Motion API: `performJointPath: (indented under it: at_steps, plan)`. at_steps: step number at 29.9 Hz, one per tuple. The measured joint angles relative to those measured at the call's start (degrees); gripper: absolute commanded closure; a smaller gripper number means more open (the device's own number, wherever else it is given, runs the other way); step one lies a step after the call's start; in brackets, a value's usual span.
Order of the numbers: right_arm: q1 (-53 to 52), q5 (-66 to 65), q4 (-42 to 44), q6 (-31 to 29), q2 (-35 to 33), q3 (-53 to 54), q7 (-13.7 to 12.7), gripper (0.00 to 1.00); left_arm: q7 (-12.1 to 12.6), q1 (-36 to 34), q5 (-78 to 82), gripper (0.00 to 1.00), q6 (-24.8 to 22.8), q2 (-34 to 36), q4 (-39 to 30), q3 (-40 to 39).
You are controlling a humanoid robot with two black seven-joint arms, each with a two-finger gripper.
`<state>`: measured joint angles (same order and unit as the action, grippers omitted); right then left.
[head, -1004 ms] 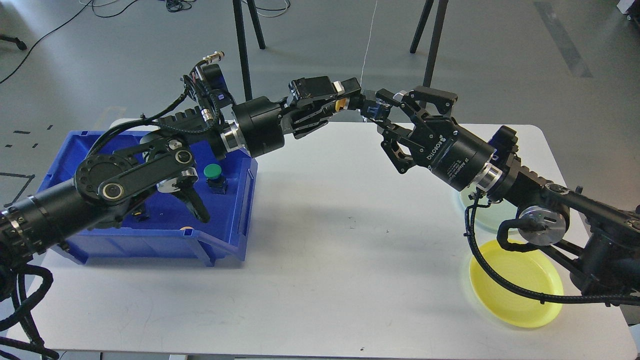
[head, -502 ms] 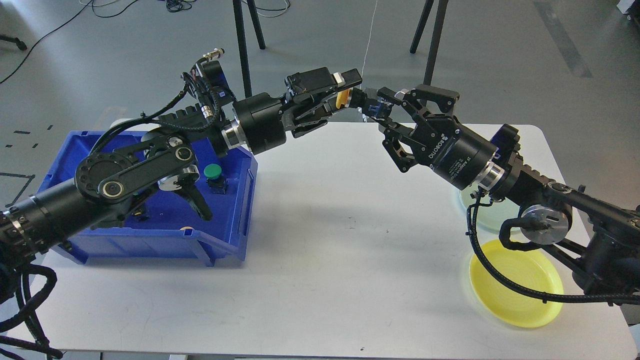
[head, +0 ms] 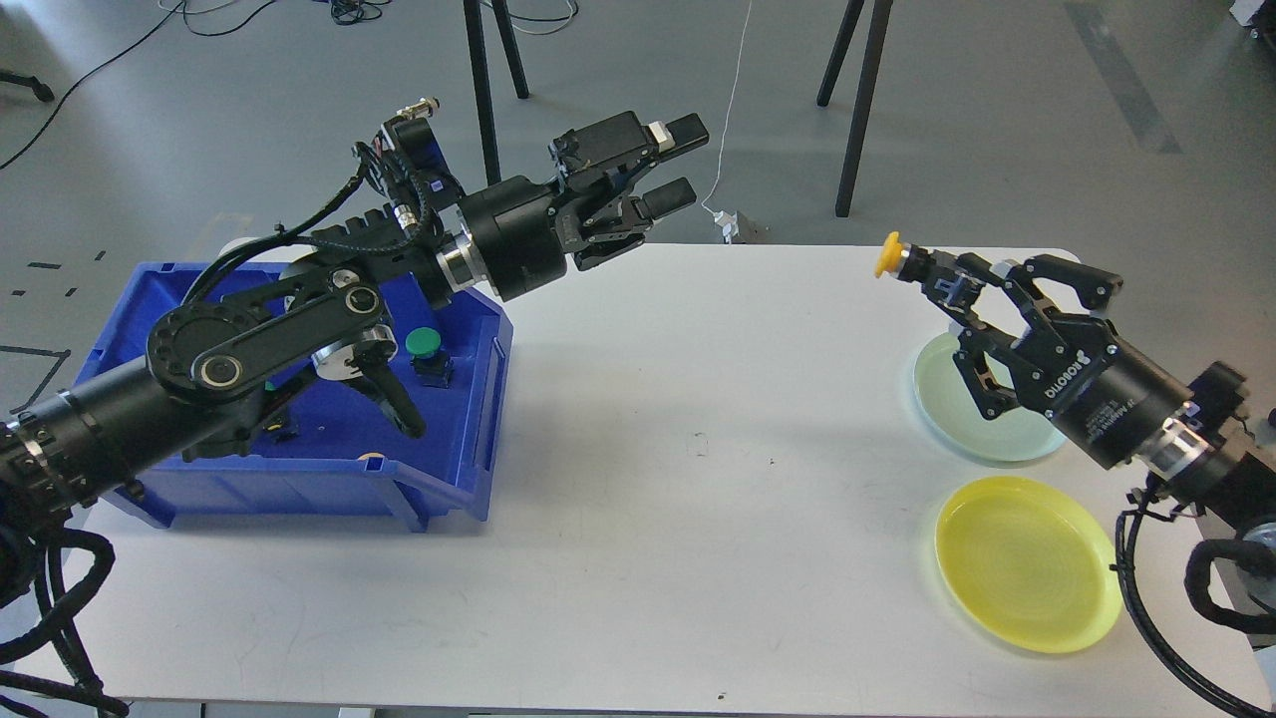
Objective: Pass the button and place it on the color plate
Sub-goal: 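Lower the yellow button onto the yellow plate and open the right gripper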
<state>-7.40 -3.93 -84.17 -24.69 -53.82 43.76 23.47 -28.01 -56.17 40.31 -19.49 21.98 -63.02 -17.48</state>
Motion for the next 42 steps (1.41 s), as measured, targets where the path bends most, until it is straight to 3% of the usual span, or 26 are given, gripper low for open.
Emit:
performJointPath:
  at_steps: [6,15,23,27,28,37,42]
  plan:
    - [13.29,7.28,2.13,0.06,-2.17,0.57,0.44,0.95,0.00,0.21,-0.05,0.17,0.01,-0.01,0.01,0.08]
    - [20.91,8.05,5.12,0.73,-0.49,-0.08,0.45,0.86,0.00,0.44,-0.14,0.16,0.52,-0.28,0.01,0.08]
    - [21.71,8.33,9.54,0.30,6.29,-0.07,0.37,0.38,0.00,0.78,-0.23,0.16,0.77,-0.54,-0.30,0.08]
    - [21.65,8.75,9.74,0.37,7.57,0.28,0.38,0.05,0.00,1.52,-1.57,0.15,1.02,0.44,-0.67,-2.36]
    - [21.64,9.19,9.75,0.32,7.66,0.32,0.40,0.01,0.00,2.16,-2.18,0.15,1.02,1.01,-0.71,-3.77]
    - [22.03,10.72,8.30,-3.20,6.80,4.10,2.06,0.01,0.00,3.36,-1.91,0.15,-1.44,15.42,-3.05,-6.41]
    - [17.27,9.98,8.02,-3.31,5.85,9.37,0.66,0.01,0.00,2.78,10.06,0.15,-1.63,28.94,-11.44,-5.20]
